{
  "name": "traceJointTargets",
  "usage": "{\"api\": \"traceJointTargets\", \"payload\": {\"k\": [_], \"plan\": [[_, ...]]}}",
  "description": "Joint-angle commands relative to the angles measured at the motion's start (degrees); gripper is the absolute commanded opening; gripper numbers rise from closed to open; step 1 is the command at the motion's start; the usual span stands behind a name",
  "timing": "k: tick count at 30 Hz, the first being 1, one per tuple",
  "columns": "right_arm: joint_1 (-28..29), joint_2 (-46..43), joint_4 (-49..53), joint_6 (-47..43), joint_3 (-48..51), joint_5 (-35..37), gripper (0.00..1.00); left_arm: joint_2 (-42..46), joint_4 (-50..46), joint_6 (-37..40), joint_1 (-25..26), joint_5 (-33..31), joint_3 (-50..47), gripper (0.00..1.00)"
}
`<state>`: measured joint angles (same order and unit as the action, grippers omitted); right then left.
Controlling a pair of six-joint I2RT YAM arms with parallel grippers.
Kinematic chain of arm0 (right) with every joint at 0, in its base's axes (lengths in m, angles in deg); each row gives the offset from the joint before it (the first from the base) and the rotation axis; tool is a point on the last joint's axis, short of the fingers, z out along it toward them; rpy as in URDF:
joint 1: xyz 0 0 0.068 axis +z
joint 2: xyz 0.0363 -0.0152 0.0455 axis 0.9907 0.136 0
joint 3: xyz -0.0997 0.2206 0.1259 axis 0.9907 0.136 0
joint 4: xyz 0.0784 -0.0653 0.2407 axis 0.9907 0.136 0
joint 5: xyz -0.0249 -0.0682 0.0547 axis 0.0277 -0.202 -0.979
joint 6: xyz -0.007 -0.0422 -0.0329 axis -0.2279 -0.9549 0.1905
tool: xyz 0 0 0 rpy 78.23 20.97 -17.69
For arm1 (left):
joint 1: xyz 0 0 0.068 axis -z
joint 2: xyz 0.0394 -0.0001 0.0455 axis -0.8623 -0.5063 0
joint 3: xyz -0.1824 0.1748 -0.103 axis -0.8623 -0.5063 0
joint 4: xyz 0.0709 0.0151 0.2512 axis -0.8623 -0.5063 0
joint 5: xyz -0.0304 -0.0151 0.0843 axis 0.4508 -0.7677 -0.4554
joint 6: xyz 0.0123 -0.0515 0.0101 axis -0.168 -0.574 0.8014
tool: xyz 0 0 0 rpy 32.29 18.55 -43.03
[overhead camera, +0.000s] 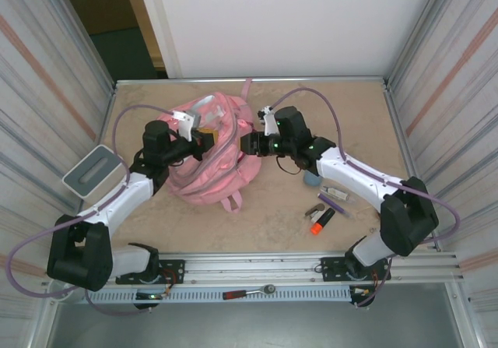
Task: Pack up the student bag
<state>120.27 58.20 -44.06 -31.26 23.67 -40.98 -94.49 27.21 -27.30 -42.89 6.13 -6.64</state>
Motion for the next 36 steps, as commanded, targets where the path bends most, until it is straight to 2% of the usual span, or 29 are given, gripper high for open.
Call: {"api": "traceJointTargets", "payload": {"k": [1,5,9,15,20,23,26,30,36], "plan": [[0.88,3.07,3.09,3.88,-2.49,3.17,0.45,3.28,2.47,3.33,1.76,-1.79,2.11,0.0],[1.14,7.34,11.57,3.58,-6.54,10.82,0.44,4.33,2.53,3.44,2.24,-2.14,2.21,0.0],[0.49,8.14,14.25,3.59,-4.2,14.64,0.44,5.9,1.52,4.56,2.28,-4.03,2.03,0.0],[-3.1,6.94,12.22,4.61,1.95,11.57,0.4,6.27,2.09,4.67,2.03,-5.03,1.67,0.0],[-4.59,3.22,11.58,0.64,4.61,8.71,0.37,5.27,2.18,4.49,1.92,-5.06,2.07,0.0],[-4.23,-0.33,8.79,-2.88,6.73,5.39,0.42,4.35,2.44,3.92,1.88,-4.38,2.03,0.0],[-3.21,-2.52,7.09,-6.0,7.93,5.35,0.48,3.29,2.86,3.26,1.91,-3.75,1.84,0.0],[-2.46,0.27,2.92,-3.81,6.41,0.55,0.55,2.54,3.91,2.37,2.01,-3.19,1.61,0.0],[-3.32,3.82,4.35,-3.86,5.68,0.95,0.55,1.77,3.59,2.47,2.03,-3.61,1.78,0.0]]}}
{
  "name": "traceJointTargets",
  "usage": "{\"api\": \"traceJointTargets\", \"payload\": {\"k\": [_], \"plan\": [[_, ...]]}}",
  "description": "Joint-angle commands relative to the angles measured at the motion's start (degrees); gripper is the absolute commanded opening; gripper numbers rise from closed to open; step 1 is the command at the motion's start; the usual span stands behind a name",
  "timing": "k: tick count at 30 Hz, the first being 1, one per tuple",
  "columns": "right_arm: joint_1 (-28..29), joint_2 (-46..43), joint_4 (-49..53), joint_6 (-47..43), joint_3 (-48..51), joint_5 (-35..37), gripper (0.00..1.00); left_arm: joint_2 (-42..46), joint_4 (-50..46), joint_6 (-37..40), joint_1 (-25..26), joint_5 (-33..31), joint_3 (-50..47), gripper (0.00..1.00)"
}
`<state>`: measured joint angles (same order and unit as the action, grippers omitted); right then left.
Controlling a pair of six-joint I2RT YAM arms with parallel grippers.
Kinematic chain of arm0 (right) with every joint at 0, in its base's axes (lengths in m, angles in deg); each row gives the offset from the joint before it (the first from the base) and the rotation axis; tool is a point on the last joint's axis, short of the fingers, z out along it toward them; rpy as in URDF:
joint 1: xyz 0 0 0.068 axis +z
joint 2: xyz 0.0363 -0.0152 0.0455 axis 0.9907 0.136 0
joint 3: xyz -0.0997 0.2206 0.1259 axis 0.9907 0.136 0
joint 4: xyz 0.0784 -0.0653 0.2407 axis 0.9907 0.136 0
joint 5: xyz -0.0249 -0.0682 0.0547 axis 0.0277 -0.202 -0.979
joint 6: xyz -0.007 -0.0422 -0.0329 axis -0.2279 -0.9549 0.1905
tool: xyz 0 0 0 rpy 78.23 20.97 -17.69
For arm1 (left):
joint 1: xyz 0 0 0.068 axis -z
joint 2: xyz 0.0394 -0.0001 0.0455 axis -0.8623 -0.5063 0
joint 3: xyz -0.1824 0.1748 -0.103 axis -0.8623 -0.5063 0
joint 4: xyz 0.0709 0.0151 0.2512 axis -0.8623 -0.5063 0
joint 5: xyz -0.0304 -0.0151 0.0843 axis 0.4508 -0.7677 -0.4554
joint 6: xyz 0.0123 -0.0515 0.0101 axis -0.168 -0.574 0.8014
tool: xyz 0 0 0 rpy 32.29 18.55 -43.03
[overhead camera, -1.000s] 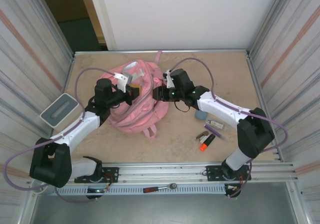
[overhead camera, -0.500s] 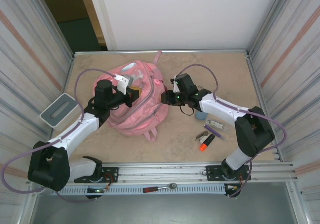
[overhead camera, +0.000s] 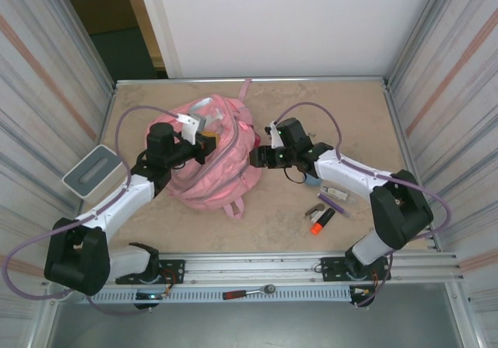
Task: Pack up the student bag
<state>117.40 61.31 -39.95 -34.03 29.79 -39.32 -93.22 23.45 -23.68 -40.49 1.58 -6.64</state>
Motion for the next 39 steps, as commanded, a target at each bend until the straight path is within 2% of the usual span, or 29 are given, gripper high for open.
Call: {"api": "traceJointTargets", "payload": {"k": [1,4,8,11,17,22,26,36,39], "plan": [[-0.66,0.48,2.4,-1.52,-0.46,1.54,0.54,0.32,7.26,-1.13,-0.37,0.73,1.81,0.0],[-0.84,-1.62,6.58,-5.21,1.06,6.95,0.53,-0.52,7.39,-1.78,-0.36,-0.21,1.61,0.0],[0.81,-8.11,-0.74,-13.28,7.7,1.9,0.52,-1.42,7.08,-2.65,-0.3,0.17,2.04,0.0],[3.55,-9.22,-3.71,-18.74,8.85,-1.34,0.5,-1.21,6.84,-3.11,-0.35,0.59,2.47,0.0],[6.38,-7.4,-8.02,-20.6,9.65,-6.52,0.49,-1.21,5.5,-2.96,-0.26,0.66,3.28,0.0],[10.53,-7.72,-8.07,-21.32,9.91,3.25,0.49,-1.29,5.32,-2.92,-0.2,0.73,3.22,0.0],[12.36,-7.03,-7.55,-20.1,9.8,12.28,0.44,-1.34,5.41,-2.86,-0.2,0.8,3.3,0.0],[17.45,-4.8,-6.7,-21.41,9.2,24.08,0.43,-1.46,5.59,-2.66,-0.17,1.08,3.22,0.0],[18.24,-5.29,-6.7,-22.44,9.37,26.38,0.4,-1.37,5.5,-2.61,-0.13,1.12,3.13,0.0]]}}
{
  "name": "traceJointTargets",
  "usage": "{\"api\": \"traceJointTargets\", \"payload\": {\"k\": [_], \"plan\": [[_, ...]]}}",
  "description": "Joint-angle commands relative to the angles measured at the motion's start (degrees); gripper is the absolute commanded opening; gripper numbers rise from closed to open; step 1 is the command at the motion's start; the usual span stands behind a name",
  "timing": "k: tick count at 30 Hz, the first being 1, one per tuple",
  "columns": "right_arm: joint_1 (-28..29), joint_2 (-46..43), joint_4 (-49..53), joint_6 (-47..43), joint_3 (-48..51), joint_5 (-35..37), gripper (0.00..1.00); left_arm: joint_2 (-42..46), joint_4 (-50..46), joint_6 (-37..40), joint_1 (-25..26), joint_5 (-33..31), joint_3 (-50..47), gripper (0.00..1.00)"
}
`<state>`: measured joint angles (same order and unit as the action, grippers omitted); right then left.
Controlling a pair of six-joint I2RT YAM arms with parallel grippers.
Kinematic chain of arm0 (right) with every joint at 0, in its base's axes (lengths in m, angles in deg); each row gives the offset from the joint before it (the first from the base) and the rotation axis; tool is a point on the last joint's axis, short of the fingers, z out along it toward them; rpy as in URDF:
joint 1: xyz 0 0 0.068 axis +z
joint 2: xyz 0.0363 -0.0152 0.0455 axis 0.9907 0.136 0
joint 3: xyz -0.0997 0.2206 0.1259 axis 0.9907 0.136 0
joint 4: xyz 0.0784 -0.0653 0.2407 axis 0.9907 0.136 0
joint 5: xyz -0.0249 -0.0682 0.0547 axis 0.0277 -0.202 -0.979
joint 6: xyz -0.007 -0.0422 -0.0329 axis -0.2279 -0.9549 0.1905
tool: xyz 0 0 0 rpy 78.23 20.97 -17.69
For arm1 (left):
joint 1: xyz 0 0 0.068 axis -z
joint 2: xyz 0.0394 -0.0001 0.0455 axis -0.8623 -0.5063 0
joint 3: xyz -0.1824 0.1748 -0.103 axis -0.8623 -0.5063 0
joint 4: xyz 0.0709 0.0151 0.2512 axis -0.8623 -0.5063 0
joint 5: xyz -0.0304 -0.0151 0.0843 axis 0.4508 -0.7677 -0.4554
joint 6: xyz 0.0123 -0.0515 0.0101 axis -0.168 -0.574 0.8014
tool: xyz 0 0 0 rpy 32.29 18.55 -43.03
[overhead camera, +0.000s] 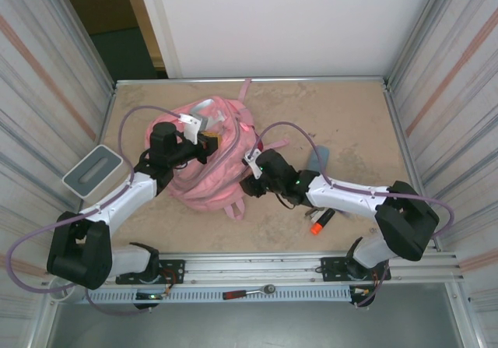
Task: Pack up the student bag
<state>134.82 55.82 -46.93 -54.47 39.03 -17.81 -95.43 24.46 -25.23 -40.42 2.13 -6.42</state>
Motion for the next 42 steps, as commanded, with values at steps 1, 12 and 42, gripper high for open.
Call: {"api": "traceJointTargets", "payload": {"k": [1,12,42], "plan": [[1.09,0.11,0.32,-2.53,0.21,5.73,0.38,0.88,4.49,-1.03,-0.2,0.52,2.91,0.0],[2.9,-0.36,1.95,-5.71,-0.31,11.56,0.28,0.88,4.49,-0.67,-0.2,0.53,2.59,0.0],[-0.53,-1.72,-4.47,-11.25,3.97,-1.53,0.0,0.45,3.83,0.87,-0.19,0.08,2.23,0.0]]}}
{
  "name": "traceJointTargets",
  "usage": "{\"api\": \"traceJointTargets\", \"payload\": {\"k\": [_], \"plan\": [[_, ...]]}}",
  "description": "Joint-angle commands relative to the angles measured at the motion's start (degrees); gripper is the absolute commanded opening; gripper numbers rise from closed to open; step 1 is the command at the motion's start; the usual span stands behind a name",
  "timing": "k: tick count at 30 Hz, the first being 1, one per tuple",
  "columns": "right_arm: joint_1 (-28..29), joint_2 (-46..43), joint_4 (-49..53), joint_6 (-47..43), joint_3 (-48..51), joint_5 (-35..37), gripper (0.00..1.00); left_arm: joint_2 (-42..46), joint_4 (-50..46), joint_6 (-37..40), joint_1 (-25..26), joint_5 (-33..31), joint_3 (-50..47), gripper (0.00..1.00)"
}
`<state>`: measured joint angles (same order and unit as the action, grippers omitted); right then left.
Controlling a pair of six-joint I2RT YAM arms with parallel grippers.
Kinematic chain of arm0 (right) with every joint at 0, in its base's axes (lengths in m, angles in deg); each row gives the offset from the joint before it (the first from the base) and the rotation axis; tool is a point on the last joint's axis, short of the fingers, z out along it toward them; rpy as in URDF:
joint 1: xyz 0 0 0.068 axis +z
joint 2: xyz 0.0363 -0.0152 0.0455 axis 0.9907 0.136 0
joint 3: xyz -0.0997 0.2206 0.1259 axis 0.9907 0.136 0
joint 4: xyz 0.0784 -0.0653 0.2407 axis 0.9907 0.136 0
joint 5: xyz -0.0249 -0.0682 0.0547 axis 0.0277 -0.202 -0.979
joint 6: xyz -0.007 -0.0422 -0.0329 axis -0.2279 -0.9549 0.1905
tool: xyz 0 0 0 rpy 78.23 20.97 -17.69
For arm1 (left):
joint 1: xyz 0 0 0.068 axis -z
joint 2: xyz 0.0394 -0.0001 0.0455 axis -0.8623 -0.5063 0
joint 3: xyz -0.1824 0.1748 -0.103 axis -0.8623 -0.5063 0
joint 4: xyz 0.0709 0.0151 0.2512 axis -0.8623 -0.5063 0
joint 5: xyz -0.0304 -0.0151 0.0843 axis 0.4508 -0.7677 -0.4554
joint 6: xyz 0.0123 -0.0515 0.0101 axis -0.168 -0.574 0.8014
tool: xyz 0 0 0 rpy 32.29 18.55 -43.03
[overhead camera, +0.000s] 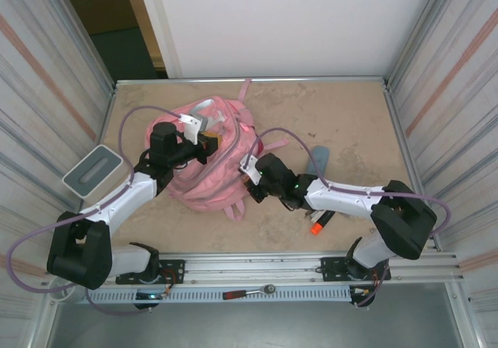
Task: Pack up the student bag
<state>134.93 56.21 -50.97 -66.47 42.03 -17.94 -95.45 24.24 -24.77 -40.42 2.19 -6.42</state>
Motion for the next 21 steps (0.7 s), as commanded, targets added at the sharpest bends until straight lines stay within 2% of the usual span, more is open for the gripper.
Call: {"api": "traceJointTargets", "payload": {"k": [1,11,17,21], "plan": [[-0.96,-2.46,-0.38,1.23,1.21,-1.62,0.0,0.44,4.01,0.59,-0.22,0.02,2.18,0.0],[-6.12,-5.27,2.3,8.6,2.53,-0.46,0.0,0.85,2.77,3.77,-1.07,1.79,1.43,0.0],[-9.04,-5.34,4.77,12.23,1.93,3.43,0.0,0.79,1.72,5.69,-2.53,5.85,1.11,0.0],[-9.42,-6.61,5.11,11.82,2.03,5.83,0.0,-0.21,-0.74,7.5,-2.99,5.48,1.88,0.0]]}}
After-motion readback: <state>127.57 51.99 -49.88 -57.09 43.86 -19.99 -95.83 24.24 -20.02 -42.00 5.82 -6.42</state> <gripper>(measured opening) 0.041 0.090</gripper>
